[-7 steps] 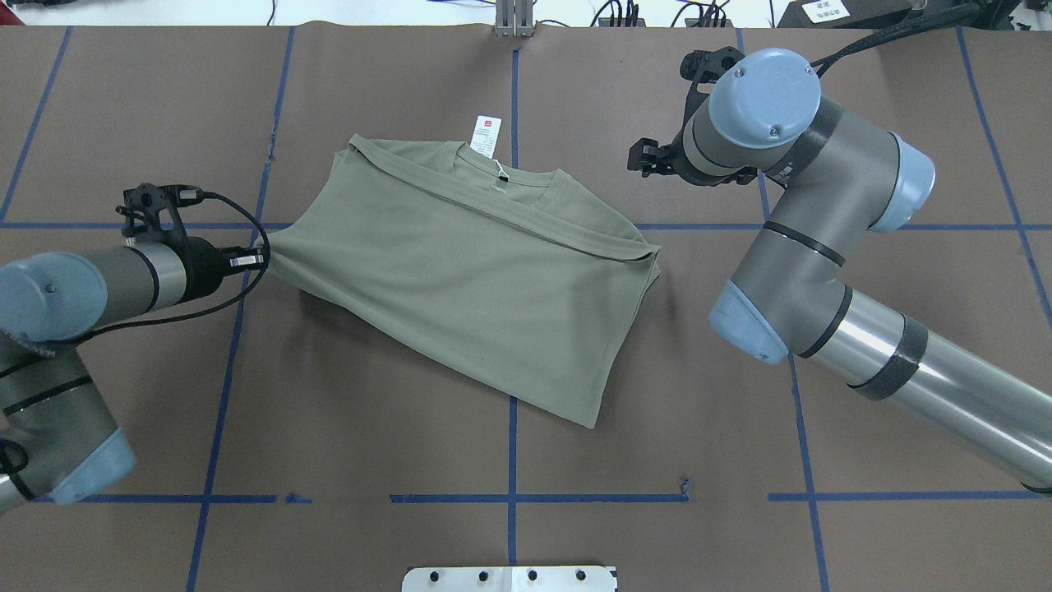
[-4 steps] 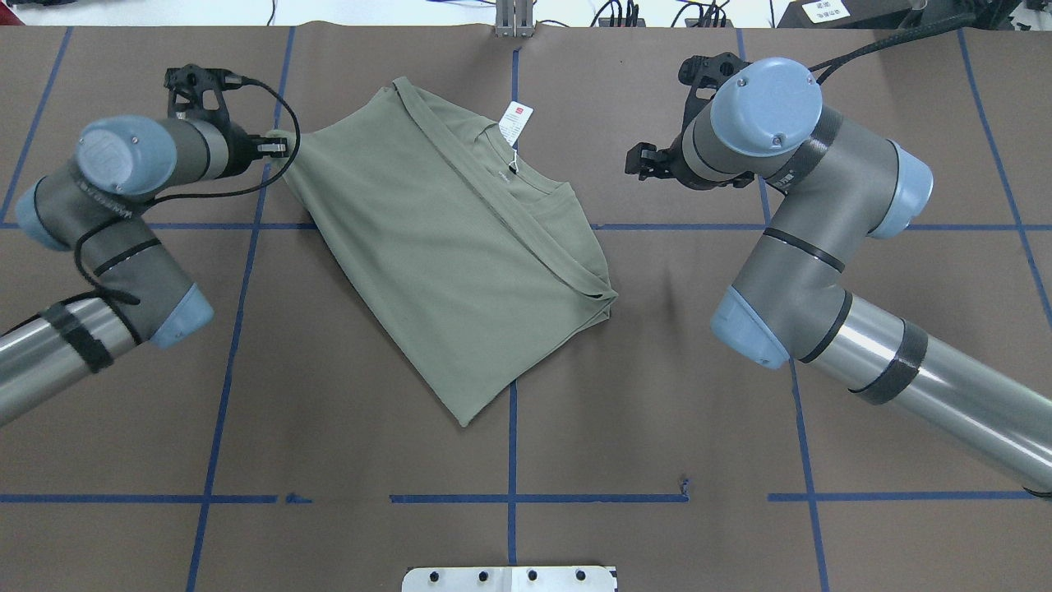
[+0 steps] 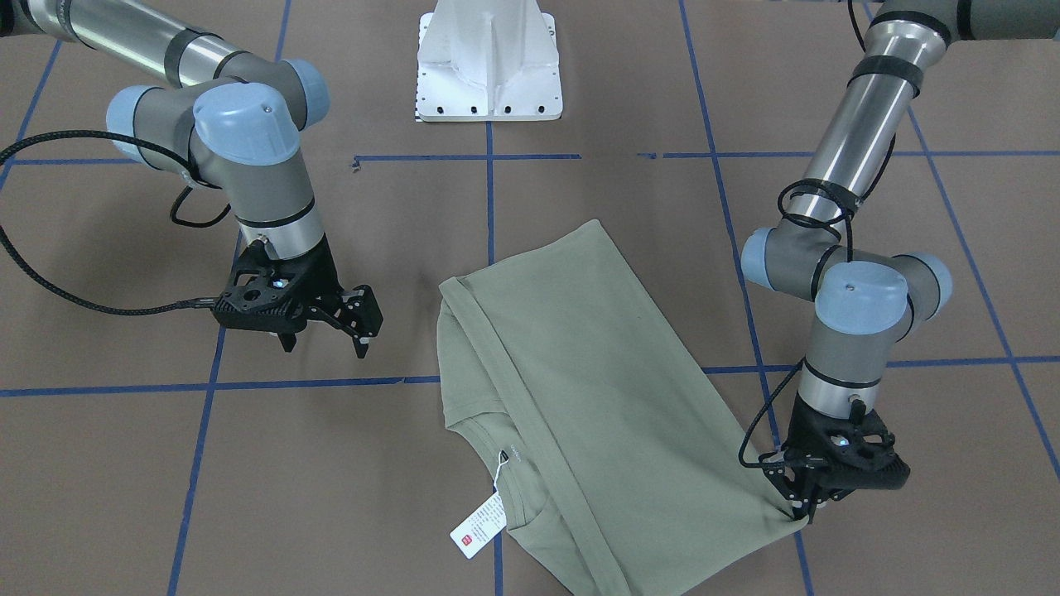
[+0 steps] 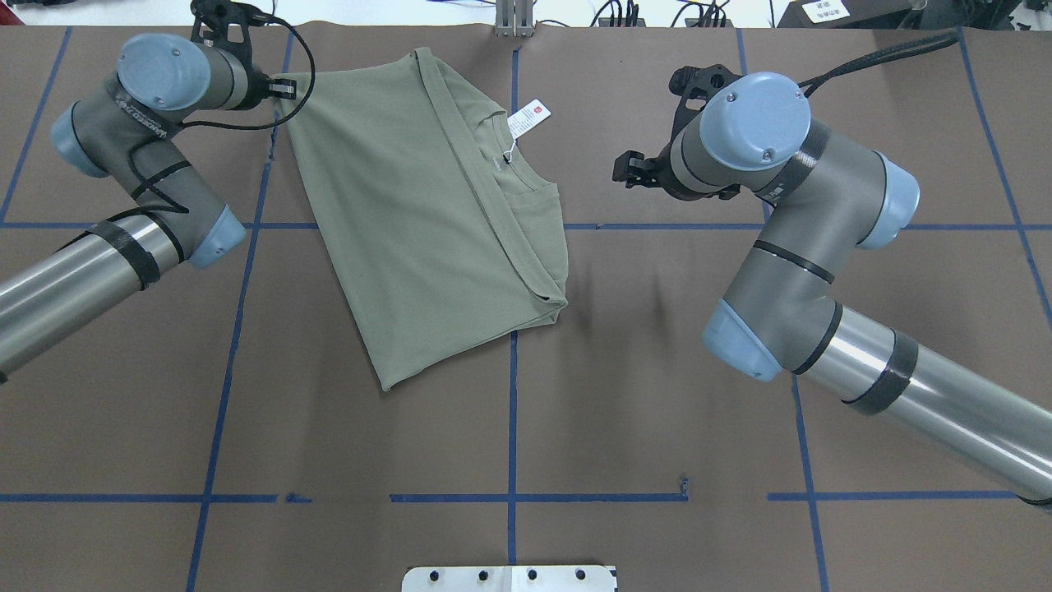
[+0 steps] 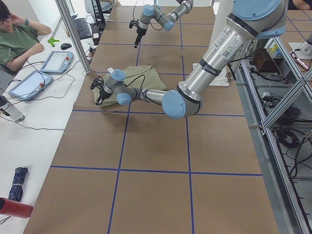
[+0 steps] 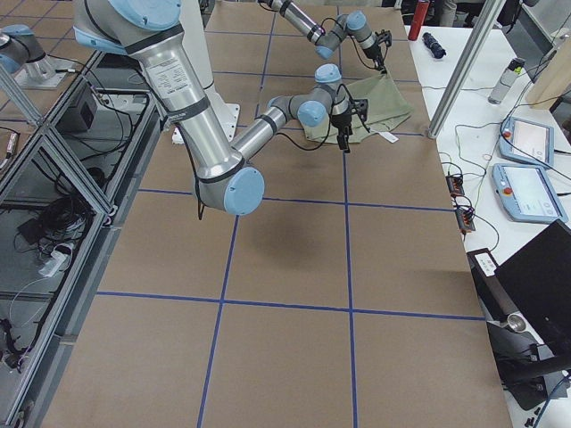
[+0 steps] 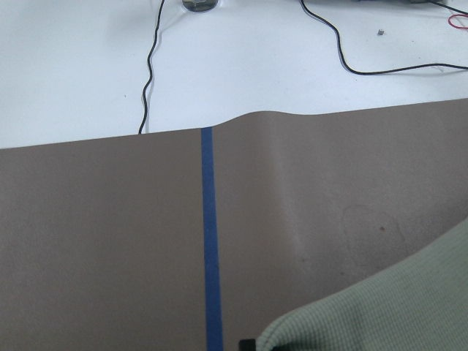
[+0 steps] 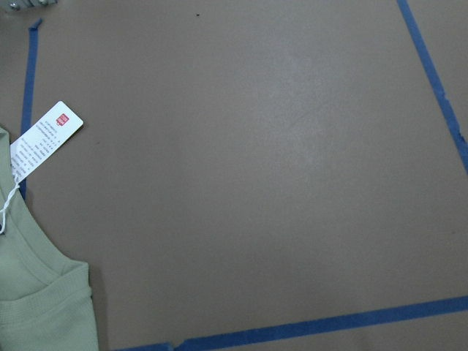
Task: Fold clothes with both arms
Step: 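Drag the shirt away from the robot with the left gripper while the right lowers, then grasp the shirt's collar corner with the right gripper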
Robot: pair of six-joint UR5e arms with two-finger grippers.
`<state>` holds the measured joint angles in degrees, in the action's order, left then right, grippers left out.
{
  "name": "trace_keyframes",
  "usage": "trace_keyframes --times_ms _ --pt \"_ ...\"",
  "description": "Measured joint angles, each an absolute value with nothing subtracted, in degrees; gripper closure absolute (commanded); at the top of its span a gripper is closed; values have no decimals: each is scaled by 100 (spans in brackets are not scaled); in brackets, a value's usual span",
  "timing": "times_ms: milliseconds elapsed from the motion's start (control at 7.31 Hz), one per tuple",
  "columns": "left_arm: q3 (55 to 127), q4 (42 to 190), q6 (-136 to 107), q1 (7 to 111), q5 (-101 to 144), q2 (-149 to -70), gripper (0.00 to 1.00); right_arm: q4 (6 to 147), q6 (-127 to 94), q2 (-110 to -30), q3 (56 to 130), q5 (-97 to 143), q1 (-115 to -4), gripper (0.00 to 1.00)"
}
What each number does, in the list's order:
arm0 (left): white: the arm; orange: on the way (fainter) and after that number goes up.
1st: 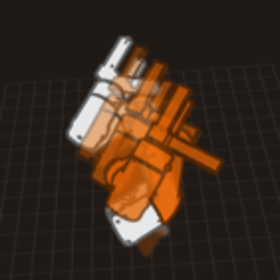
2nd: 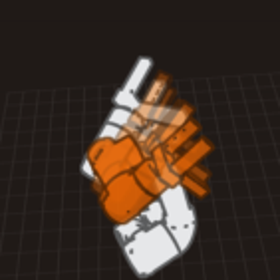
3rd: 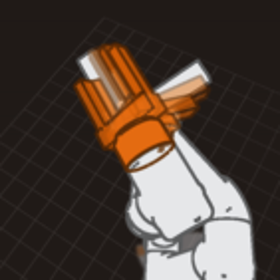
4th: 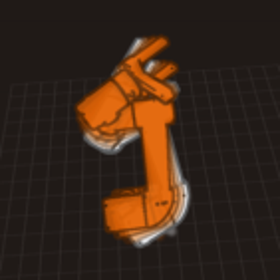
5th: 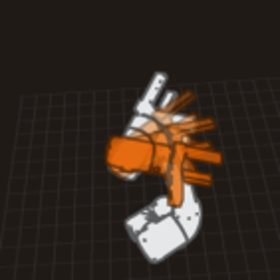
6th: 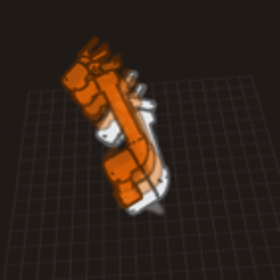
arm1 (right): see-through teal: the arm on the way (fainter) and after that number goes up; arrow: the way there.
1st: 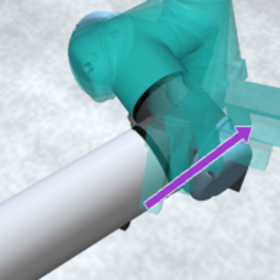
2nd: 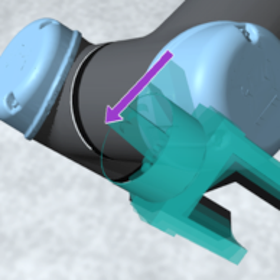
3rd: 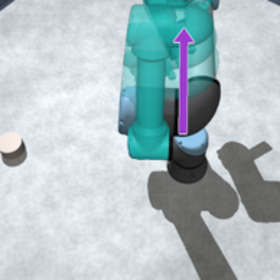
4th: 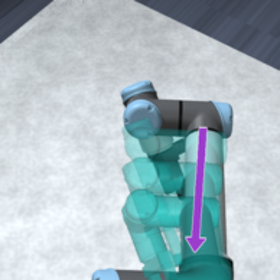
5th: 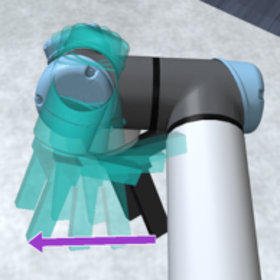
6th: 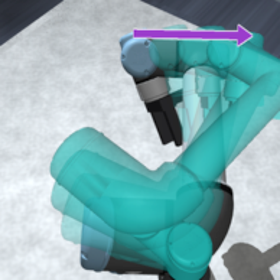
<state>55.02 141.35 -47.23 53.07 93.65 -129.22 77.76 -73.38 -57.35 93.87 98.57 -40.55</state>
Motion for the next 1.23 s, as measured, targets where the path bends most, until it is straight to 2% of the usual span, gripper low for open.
trace_keyframes --times_ms 274,548,821,958,1232 --pt "6343 14339 -4675 5361 9994 -12357 0 7717 -8405 -5383 9123 9533 -3791 20" --pt "7184 14405 -5031 5360 10447 -11812 0 7737 -9643 -4619 8263 9262 -3545 19" --pt "7420 14413 -5274 5310 10520 -11697 0 7765 -10322 -4241 7703 9194 -3318 20" --pt "7443 14414 -5303 5293 10526 -11689 0 7768 -10359 -4230 7630 9140 -3190 25" --pt "7451 14416 -5318 5271 10529 -11684 0 7783 -10185 -4284 7602 9091 -3048 28"
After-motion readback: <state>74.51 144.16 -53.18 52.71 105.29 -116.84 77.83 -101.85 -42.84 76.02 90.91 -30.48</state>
